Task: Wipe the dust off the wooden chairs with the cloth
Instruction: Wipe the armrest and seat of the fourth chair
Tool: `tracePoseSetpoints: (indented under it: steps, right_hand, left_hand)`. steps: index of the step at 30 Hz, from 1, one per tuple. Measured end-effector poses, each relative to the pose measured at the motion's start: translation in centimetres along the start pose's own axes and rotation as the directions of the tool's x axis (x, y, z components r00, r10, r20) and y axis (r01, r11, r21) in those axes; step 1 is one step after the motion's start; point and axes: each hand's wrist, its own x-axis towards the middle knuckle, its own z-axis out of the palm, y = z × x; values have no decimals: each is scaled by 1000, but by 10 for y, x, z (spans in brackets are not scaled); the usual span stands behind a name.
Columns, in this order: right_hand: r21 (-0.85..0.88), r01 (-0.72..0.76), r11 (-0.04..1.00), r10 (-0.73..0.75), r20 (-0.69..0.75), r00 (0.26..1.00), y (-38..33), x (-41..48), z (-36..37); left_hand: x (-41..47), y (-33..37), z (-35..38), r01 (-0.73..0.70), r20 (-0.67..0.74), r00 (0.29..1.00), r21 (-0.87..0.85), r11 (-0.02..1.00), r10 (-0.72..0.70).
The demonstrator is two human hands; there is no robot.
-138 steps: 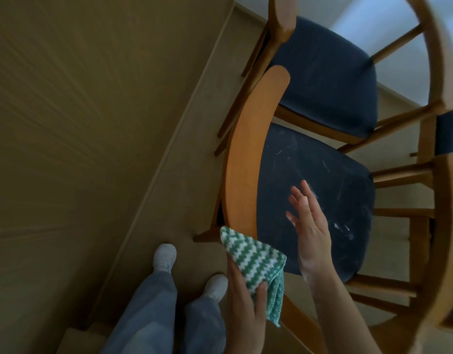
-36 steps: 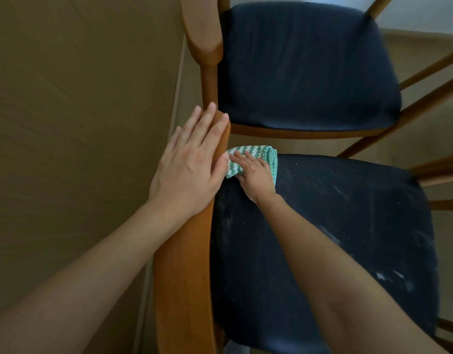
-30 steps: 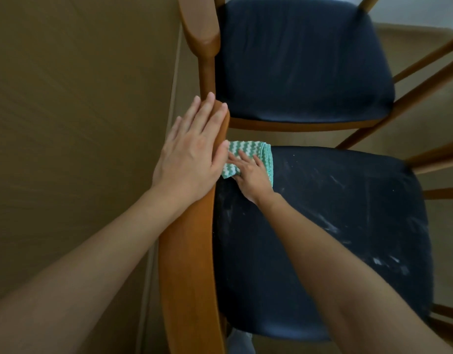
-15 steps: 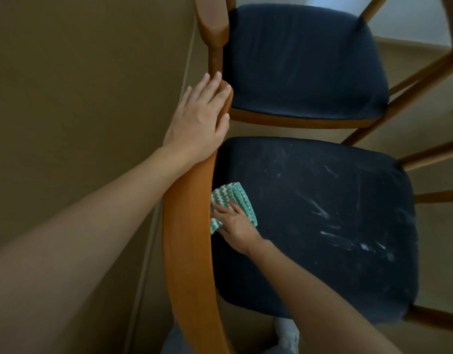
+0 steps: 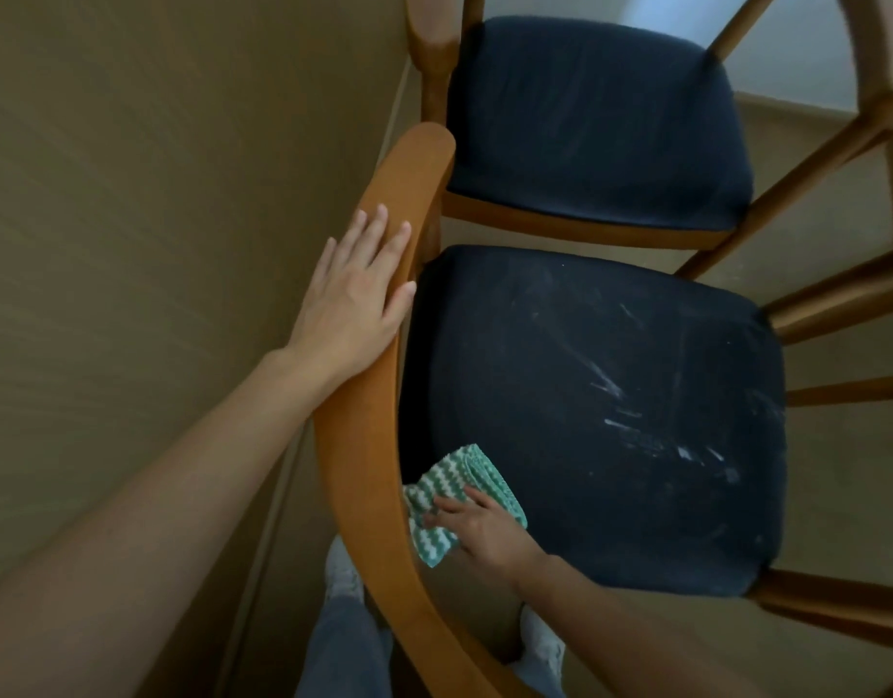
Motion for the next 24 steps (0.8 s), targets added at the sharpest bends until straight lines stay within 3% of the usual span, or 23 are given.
tracePoseSetpoints:
  steps: [5, 8, 10, 12, 13, 15, 20, 22, 24]
  right_hand:
    - [-41, 32, 999, -29, 73, 997, 6, -28, 7]
    - [238, -101, 966, 120, -68, 990, 3, -17, -11]
    - [562, -189, 805, 323, -149, 935, 2, -2, -39]
    - [834, -72, 547, 473, -237, 849, 7, 16, -76]
    - [895, 21, 446, 521, -279, 807, 12, 27, -98]
    - [911, 154, 384, 565, -363, 741, 26, 49, -146]
    - [811, 247, 529, 579, -559, 593, 71, 111, -236]
    - [749, 160, 643, 579, -612, 538, 87, 133, -248]
    - [632, -62, 772, 556, -626, 547, 100, 148, -248]
  left_hand:
    - [-6, 0, 0, 1, -4, 1000, -9, 1000, -1]
    - [-3, 1, 1, 4, -34, 999, -33, 999, -5]
    - [5, -1, 0, -15, -42, 999, -42, 999, 14]
    - [19, -4, -2, -29, -33, 999, -46, 999, 28]
    - [27, -4, -3, -31, -28, 999, -44, 999, 30]
    - [42, -1, -4, -29, -25, 999, -28, 999, 29]
    - [56, 2, 1, -14, -49, 999, 35, 999, 16]
    - [56, 1, 1, -15, -57, 998, 27, 1000, 17]
    - [57, 0, 1, -20, -61, 998, 14, 1000, 21]
